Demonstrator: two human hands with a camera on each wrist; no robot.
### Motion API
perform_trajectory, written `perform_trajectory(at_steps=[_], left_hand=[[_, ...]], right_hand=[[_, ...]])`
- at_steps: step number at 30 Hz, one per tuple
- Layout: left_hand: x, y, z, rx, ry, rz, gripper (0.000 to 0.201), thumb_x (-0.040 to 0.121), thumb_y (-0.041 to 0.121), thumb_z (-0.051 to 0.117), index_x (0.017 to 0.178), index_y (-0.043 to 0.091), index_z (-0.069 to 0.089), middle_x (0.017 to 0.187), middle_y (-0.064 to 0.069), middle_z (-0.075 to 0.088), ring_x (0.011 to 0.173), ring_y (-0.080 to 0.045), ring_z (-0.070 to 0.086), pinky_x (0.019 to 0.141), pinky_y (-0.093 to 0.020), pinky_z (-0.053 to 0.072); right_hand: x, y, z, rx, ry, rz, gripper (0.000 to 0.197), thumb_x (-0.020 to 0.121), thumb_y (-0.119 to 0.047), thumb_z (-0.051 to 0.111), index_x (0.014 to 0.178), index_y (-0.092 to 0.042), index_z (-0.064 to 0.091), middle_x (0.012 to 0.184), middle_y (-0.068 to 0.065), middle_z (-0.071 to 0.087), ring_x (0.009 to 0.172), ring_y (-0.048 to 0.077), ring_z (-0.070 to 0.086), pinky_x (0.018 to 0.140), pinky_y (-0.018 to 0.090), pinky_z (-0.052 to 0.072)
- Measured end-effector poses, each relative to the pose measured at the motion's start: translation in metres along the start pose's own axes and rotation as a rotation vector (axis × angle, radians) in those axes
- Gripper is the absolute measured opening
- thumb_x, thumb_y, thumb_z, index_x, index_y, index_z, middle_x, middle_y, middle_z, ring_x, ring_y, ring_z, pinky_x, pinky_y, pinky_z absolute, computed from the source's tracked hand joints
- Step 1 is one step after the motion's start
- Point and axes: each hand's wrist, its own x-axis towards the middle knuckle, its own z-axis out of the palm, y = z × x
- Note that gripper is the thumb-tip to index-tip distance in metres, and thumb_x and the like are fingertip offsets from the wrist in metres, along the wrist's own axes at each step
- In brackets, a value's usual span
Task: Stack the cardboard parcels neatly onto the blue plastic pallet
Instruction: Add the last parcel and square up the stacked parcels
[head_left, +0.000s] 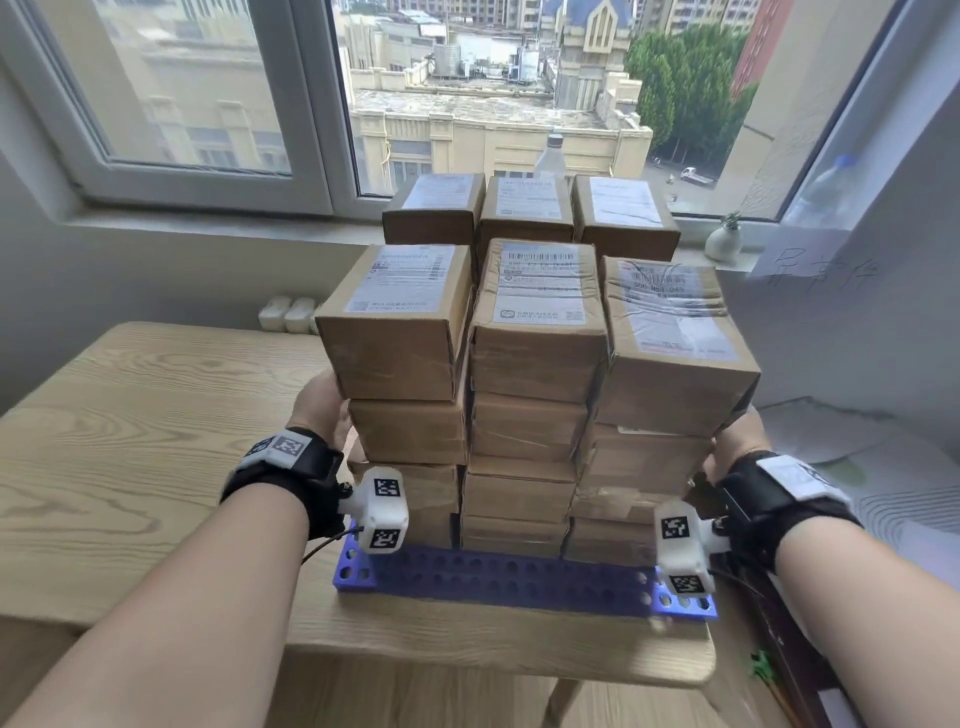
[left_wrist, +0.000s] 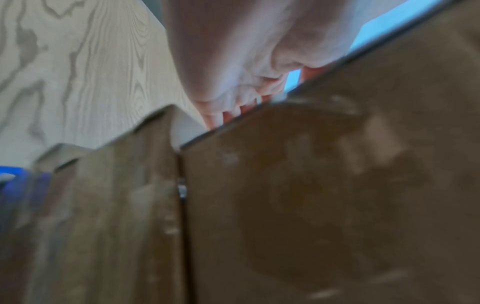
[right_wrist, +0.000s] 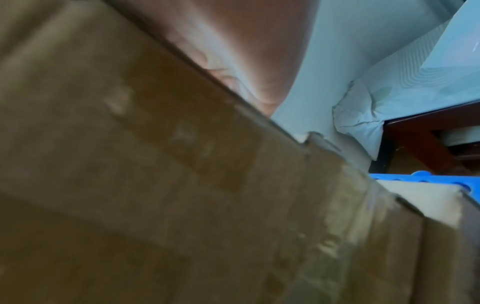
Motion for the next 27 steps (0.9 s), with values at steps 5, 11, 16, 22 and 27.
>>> perform_trajectory(at_steps=[5,11,16,22,27], left_hand=[[-0.003,0.013,0.014,-0.045,-0.106,0.013,0.018,0.093,0.02,0.046,0.077,0.019,0.056,0.078,-0.005,0.057,0.07,-0.021,0.057,0.07,-0.031,0.049],[-0.004,0.011,0.017,-0.026,-0.115,0.01,0.026,0.098,0.02,0.042,0.081,0.015,0.062,0.077,-0.005,0.068,0.069,-0.021,0.064,0.07,-0.031,0.054],[-0.006,0.013,0.012,-0.034,-0.132,0.018,0.014,0.088,0.024,0.05,0.082,0.017,0.06,0.086,-0.006,0.059,0.077,-0.022,0.058,0.072,-0.033,0.05],[-0.005,0.013,0.003,-0.052,-0.129,0.028,0.017,0.09,0.021,0.049,0.08,0.016,0.061,0.086,-0.007,0.06,0.076,-0.023,0.059,0.07,-0.034,0.051],[-0.006,0.016,0.005,-0.058,-0.171,0.005,0.009,0.085,0.018,0.05,0.081,0.015,0.057,0.087,-0.007,0.052,0.078,-0.024,0.053,0.074,-0.036,0.045]], right_hand=[[-0.004,-0.008,0.008,0.158,-0.074,-0.034,0.031,0.095,-0.035,0.054,0.076,-0.011,0.061,0.051,-0.005,0.063,0.065,0.019,0.054,0.066,0.03,0.044],[0.005,-0.008,0.004,0.168,-0.151,0.012,0.08,0.045,-0.037,0.088,0.12,-0.017,0.066,0.108,0.004,0.063,0.098,0.023,0.056,0.088,0.037,0.045],[0.029,0.001,-0.002,0.155,-0.199,-0.017,0.083,0.032,-0.041,0.089,0.109,-0.017,0.068,0.106,0.004,0.066,0.096,0.022,0.057,0.089,0.036,0.046],[0.006,0.002,0.006,0.032,-0.123,-0.034,0.043,0.068,-0.04,0.07,0.101,-0.011,0.068,0.08,-0.002,0.066,0.081,0.02,0.055,0.077,0.035,0.045],[-0.004,-0.004,0.005,0.111,-0.185,-0.02,0.041,0.069,-0.033,0.078,0.105,-0.014,0.07,0.087,0.005,0.066,0.075,0.022,0.057,0.069,0.033,0.048]])
